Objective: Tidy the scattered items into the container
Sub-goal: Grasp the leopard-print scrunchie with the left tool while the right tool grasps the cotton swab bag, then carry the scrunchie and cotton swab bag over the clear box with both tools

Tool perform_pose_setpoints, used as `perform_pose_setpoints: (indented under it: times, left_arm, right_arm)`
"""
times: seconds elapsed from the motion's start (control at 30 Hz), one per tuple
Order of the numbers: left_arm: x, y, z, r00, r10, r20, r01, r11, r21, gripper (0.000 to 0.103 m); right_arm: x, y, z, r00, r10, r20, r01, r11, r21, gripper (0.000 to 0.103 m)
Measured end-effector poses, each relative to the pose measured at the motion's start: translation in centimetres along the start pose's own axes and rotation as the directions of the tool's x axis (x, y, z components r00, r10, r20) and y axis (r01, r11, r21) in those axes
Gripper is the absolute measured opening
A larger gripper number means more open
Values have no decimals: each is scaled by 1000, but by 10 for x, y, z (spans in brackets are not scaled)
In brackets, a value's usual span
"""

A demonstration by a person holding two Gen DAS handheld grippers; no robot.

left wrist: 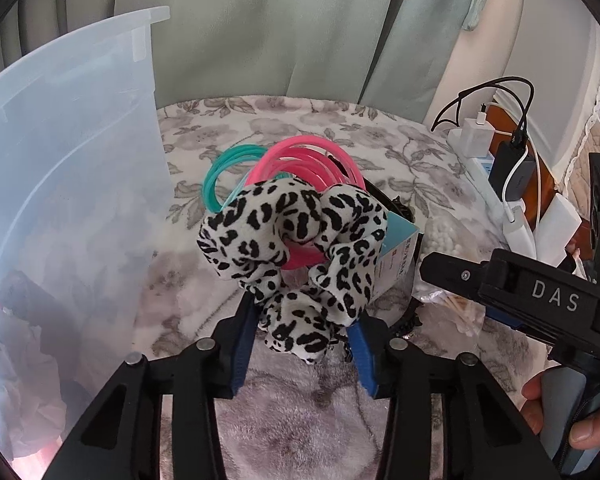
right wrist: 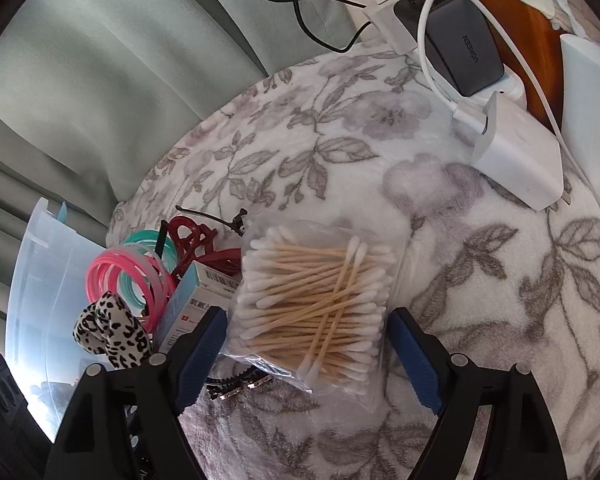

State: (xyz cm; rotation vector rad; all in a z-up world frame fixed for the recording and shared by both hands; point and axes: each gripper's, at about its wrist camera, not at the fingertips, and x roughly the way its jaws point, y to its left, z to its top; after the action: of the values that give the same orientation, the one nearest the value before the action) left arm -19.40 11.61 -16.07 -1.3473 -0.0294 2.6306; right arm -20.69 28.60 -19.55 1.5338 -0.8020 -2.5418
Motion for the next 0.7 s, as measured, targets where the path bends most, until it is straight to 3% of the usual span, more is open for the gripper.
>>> perform_pose_setpoints:
  times: [0.23, 0.5, 0.7]
  left_arm:
    - [-15, 7, -1, 1000, -17, 7, 17, 1000, -23, 23]
    - [-52, 4, -9, 998, -41, 42, 42, 998, -43, 20]
    - [-99, -6, -10, 990, -61, 125, 63, 998, -12, 20]
  right_arm:
    - [-13, -11, -6, 1000, 28, 12, -28, 999, 41, 73]
    - [-52, -23, -25, 998, 53, 44, -57, 993, 103, 73]
    - [-99, -18, -34, 989, 91, 117, -103, 990, 98, 73]
